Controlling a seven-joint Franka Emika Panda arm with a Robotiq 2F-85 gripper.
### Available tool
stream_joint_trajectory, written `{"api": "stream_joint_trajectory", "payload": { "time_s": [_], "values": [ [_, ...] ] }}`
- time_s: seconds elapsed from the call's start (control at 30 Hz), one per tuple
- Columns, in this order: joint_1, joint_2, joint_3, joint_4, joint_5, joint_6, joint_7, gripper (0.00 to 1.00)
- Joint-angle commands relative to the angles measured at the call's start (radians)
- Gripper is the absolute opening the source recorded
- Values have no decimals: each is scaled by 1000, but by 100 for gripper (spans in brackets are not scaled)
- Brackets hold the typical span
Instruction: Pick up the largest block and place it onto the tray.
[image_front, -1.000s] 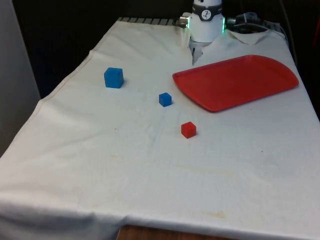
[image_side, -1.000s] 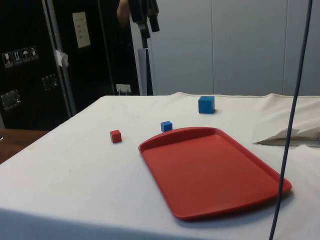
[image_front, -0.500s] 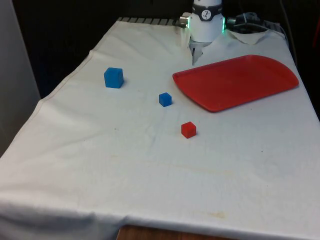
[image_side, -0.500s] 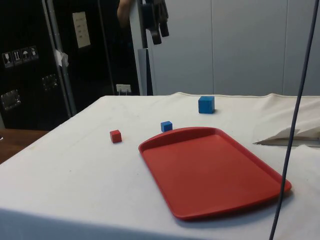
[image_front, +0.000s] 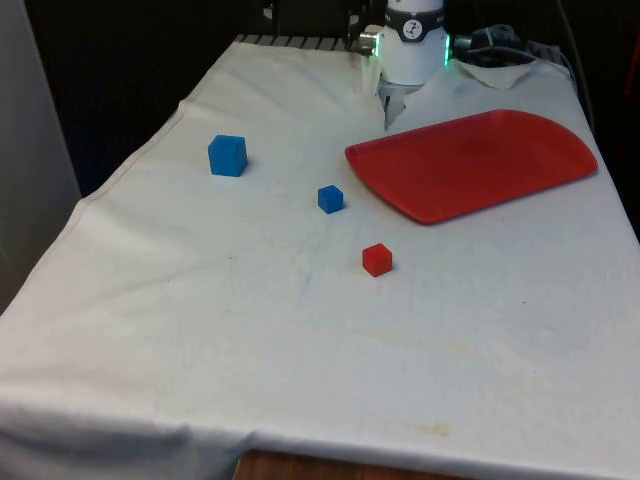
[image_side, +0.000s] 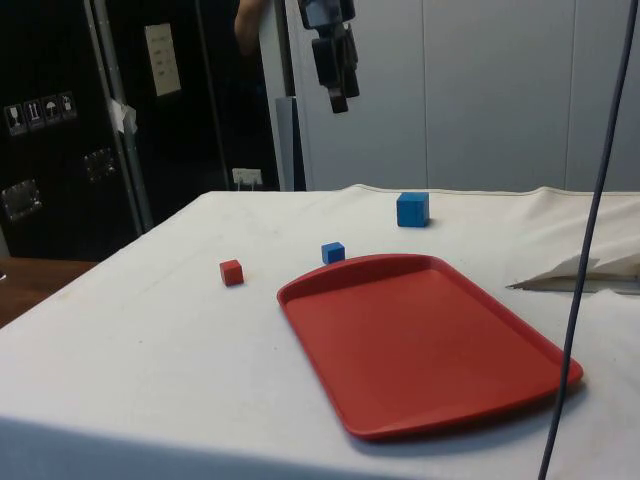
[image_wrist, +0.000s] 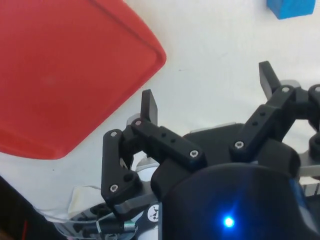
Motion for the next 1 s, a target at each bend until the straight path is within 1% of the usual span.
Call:
{"api": "stream_joint_trajectory", "payload": {
  "time_s": [0.0, 0.03, 0.07, 0.1, 0.27, 0.3, 0.33, 0.37, 0.5, 0.57, 0.6, 0.63, 0.67, 0.7, 0.9, 0.93, 0.97],
  "values": [
    [-5, -2, -6, -9, -7, 16, -7, 100],
    [-5, -1, -13, -14, -7, 22, -15, 100],
    [0, 1, -15, -10, 0, 11, -14, 100],
    [-5, 1, -27, -22, -7, 30, -28, 100],
    [-6, 6, -60, -43, -7, 56, -60, 100],
    [-7, 7, -73, -51, -7, 67, -73, 100],
    [-7, 7, -79, -54, -7, 71, -79, 100],
    [-7, 7, -79, -54, -7, 71, -79, 100],
    [-7, 10, -106, -71, -6, 97, -103, 100],
    [-8, 12, -120, -81, -5, 114, -117, 100],
    [-9, 15, -134, -90, -3, 131, -129, 100],
    [-9, 17, -142, -95, -2, 141, -136, 100],
    [-4, 18, -140, -89, 0, 124, -131, 100],
    [-9, 19, -148, -100, -1, 150, -143, 100],
    [-10, 33, -192, -134, 9, 220, -184, 100],
    [-10, 35, -197, -138, 11, 230, -189, 100],
    [-7, 35, -197, -134, 5, 217, -182, 100]
  ]
}}
